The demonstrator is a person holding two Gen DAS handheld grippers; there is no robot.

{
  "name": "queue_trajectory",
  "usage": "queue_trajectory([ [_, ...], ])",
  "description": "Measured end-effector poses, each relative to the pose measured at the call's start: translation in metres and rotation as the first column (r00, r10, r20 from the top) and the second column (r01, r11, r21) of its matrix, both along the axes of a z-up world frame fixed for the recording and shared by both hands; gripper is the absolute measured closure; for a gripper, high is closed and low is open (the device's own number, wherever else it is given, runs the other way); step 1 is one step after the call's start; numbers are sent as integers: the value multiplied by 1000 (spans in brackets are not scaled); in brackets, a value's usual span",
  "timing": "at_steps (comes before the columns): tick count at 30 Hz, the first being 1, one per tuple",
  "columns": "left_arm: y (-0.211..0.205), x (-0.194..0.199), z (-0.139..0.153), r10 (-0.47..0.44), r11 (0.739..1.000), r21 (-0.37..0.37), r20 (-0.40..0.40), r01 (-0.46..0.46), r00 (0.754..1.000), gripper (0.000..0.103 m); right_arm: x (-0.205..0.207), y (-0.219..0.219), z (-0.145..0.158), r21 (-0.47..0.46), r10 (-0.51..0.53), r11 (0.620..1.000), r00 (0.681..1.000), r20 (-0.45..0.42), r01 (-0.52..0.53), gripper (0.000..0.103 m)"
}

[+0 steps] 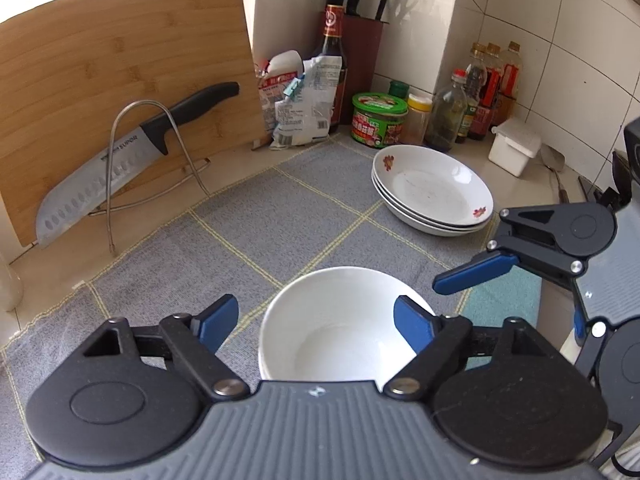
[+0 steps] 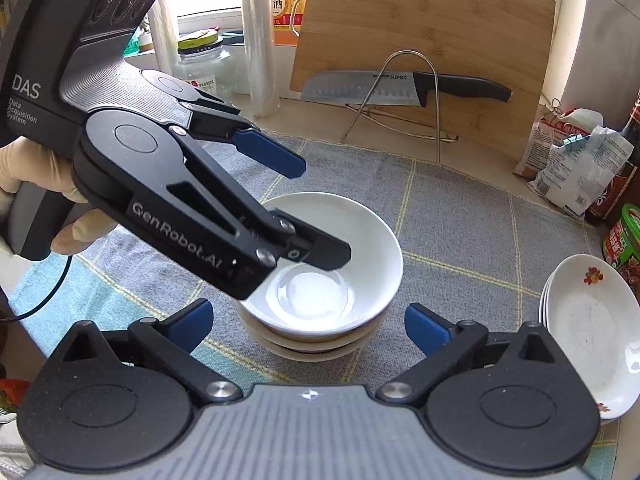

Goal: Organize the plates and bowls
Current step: 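Open the left tool to release the bowl onto the stack, then bring the left and right tools to opposite sides of the bowl stack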

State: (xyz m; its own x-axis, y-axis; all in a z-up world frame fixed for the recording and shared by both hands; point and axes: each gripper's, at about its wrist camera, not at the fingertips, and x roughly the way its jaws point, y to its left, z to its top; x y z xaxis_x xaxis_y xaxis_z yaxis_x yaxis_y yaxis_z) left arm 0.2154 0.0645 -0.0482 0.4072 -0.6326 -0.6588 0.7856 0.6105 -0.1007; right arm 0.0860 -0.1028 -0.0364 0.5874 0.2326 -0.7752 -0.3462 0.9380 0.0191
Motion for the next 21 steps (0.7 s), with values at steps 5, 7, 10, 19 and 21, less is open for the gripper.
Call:
queue_trajectory([
  [5, 15, -3, -1, 39, 999, -32, -20, -40, 999, 17, -3, -4, -2, 5, -17, 1000, 1000, -3, 17, 0],
  [7, 17, -10, -3, 36, 999, -38, -20, -37, 999, 17, -4, -5, -5, 5, -21, 1000, 1000, -13, 21, 0],
  [10, 21, -19, -8, 36, 998, -54, -19, -37, 999, 17, -7, -8, -8, 2, -31, 1000, 999, -25, 31, 0],
  [19, 45, -14, -18, 170, 979, -100, -60, -175, 984, 17, -12, -17, -15, 14, -57, 998, 997, -46, 58, 0],
  [21, 51, -14, -18, 197, 973, -109, -63, -203, 978, 17, -13, -17, -17, 2, -58, 998, 997, -41, 58, 0],
])
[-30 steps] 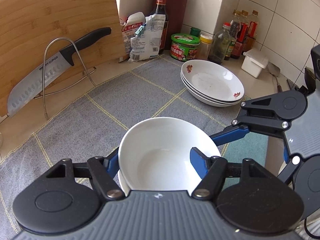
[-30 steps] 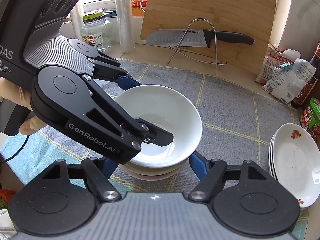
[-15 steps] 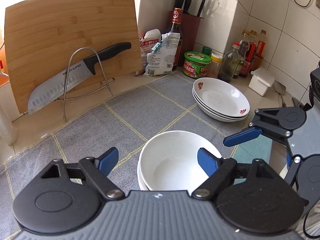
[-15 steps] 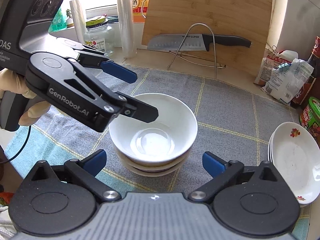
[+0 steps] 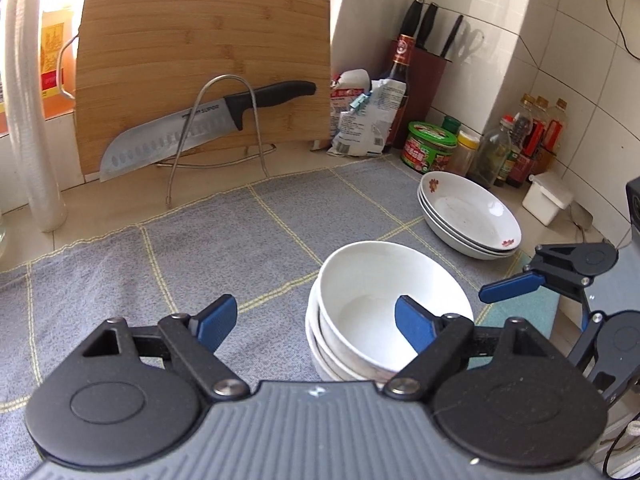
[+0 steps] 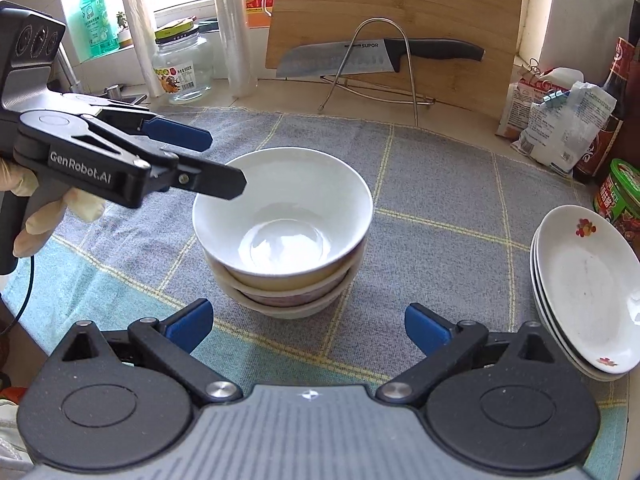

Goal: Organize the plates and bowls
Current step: 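Bring the left and right tools to opposite sides of the bowl stack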

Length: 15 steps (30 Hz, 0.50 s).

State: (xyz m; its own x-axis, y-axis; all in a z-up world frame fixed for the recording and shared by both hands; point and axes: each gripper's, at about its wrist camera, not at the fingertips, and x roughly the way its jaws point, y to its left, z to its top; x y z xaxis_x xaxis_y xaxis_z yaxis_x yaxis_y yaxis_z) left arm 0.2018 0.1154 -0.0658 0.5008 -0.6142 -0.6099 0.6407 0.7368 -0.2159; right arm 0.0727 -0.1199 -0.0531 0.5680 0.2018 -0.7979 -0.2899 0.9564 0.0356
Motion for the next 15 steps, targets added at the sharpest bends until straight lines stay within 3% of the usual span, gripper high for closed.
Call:
queue_trajectory([
  [7, 20, -22, -6, 17, 1000, -3, -1, -17, 1000, 9, 6, -14, -25, 0, 5, 1000, 1000, -23, -5, 0],
  [15, 11, -45, -43, 16, 994, 109, -42, -11, 999, 6, 26, -25, -56, -25, 63, 998, 995, -81, -65, 0],
])
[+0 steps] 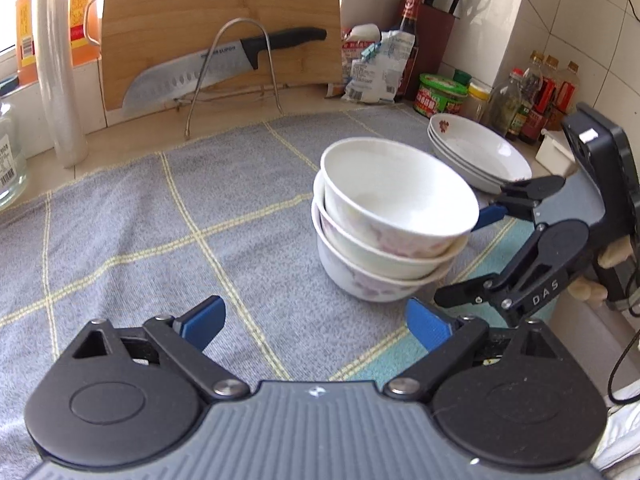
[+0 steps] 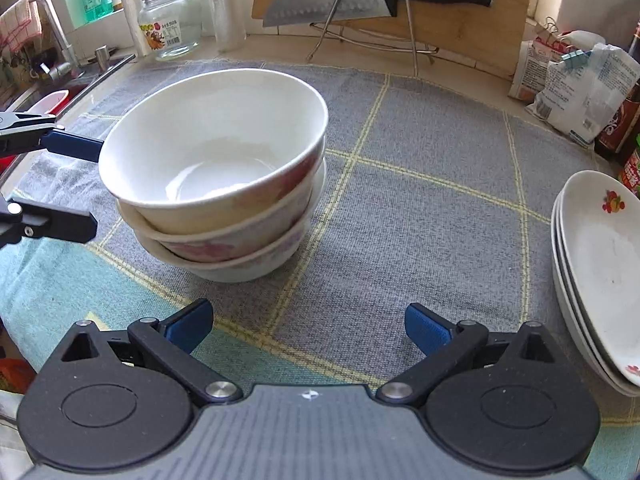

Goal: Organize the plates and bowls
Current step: 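Bring the left and right tools to opposite sides of the bowl stack, then grip the three-bowl stack from both sides with left and right tools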

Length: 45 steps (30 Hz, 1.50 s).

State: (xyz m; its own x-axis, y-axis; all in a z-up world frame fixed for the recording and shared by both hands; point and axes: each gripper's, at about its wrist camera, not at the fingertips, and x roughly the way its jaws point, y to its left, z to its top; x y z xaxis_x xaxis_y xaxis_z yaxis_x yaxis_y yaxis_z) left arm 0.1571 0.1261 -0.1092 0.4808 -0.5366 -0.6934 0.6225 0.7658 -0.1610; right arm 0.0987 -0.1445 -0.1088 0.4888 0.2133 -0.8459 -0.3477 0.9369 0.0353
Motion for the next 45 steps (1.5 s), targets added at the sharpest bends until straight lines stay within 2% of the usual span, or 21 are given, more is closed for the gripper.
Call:
queue_trajectory([
  [3, -14, 0, -16, -13, 999, 42, 2, 13, 1000, 6, 2, 5, -7, -53, 52, 997, 999, -6, -52, 0],
  [7, -34, 2, -29, -42, 994, 101, 7, 41, 999, 6, 2, 4, -6, -58, 93, 994, 996, -2, -93, 0],
  [10, -47, -2, -31, -77, 985, 160, 62, 66, 995, 5, 2, 0, -6, -57, 119, 991, 993, -2, -119, 0],
  [12, -51, 1, -31, -81, 985, 159, 45, 73, 996, 1, 1, -2, -6, -55, 137, 989, 991, 6, -136, 0],
  [22, -53, 4, -33, -133, 982, 144, 85, 120, 988, 0, -9, -13, -9, -34, 190, 982, 979, 72, -188, 0],
  [30, -54, 17, -34, -230, 968, 125, 109, 216, 967, 0, -5, -12, -9, -37, 203, 979, 977, 61, -201, 0],
  [39, -52, 33, -33, -352, 933, 117, 122, 339, 928, 0, 6, -6, -8, -38, 237, 971, 971, 42, -236, 0],
  [45, -47, 39, -30, -420, 906, 109, 116, 408, 900, 3, 19, -3, -6, -18, 350, 937, 936, 45, -349, 0],
])
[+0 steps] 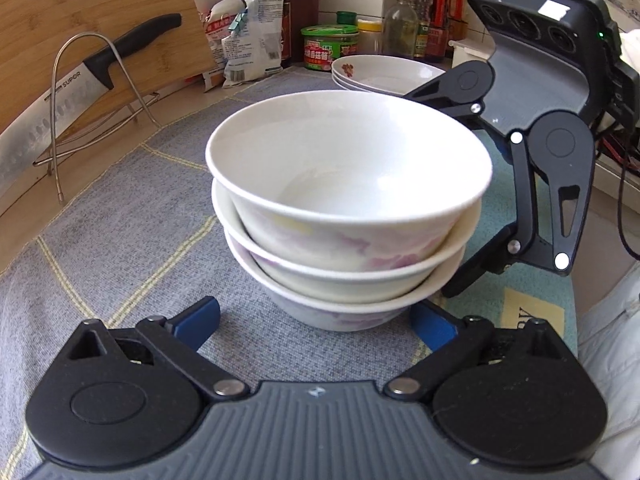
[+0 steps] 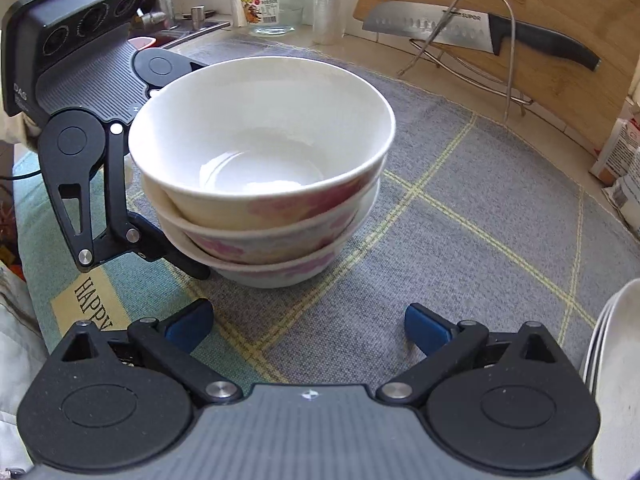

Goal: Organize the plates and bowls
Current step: 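Grip the three-bowl stack from both sides with left and right tools, then lift and carry the bowl stack with both tools to the plate stack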

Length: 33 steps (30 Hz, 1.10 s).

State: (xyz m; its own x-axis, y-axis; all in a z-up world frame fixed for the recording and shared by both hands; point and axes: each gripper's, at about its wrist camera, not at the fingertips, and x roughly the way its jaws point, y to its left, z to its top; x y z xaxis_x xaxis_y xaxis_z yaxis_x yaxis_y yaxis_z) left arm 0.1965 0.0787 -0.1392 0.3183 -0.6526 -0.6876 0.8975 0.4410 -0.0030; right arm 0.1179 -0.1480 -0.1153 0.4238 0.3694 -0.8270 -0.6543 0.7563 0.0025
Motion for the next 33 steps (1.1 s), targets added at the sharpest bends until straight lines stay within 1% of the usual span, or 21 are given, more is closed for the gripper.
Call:
queue_trajectory([
  [4, 1, 3, 4, -26, 1000, 2, -16, 26, 1000, 7, 15, 6, 2, 3, 95, 995, 995, 3, -95, 0],
  [7, -1, 2, 7, -64, 998, 12, -16, 64, 998, 8, 24, 9, 6, 11, 162, 987, 987, 7, -162, 0],
  [10, -3, 6, 11, -82, 996, 17, -22, 82, 996, 8, 33, 13, 9, 8, 216, 976, 976, 5, -216, 1],
  [12, -6, 8, 11, -105, 994, 29, -14, 106, 994, 9, 35, 16, 10, -5, 251, 968, 968, 5, -251, 2],
  [15, -8, 10, 12, -140, 989, 39, -27, 141, 990, 13, 36, 20, 11, -9, 287, 958, 958, -8, -287, 6],
  [19, -10, 14, 12, -172, 984, 43, -38, 173, 984, 13, 39, 23, 12, -19, 317, 948, 948, -14, -317, 9],
  [26, -12, 19, 11, -209, 976, 41, -56, 212, 976, 13, 43, 22, 11, 3, 330, 944, 943, -44, -331, 14],
  [30, -12, 18, 10, -226, 973, 34, -74, 229, 971, 19, 41, 21, 13, 12, 336, 942, 940, -56, -336, 18],
  [33, -11, 17, 10, -232, 971, 36, -74, 235, 970, 19, 40, 21, 12, 11, 335, 942, 941, -54, -335, 18],
])
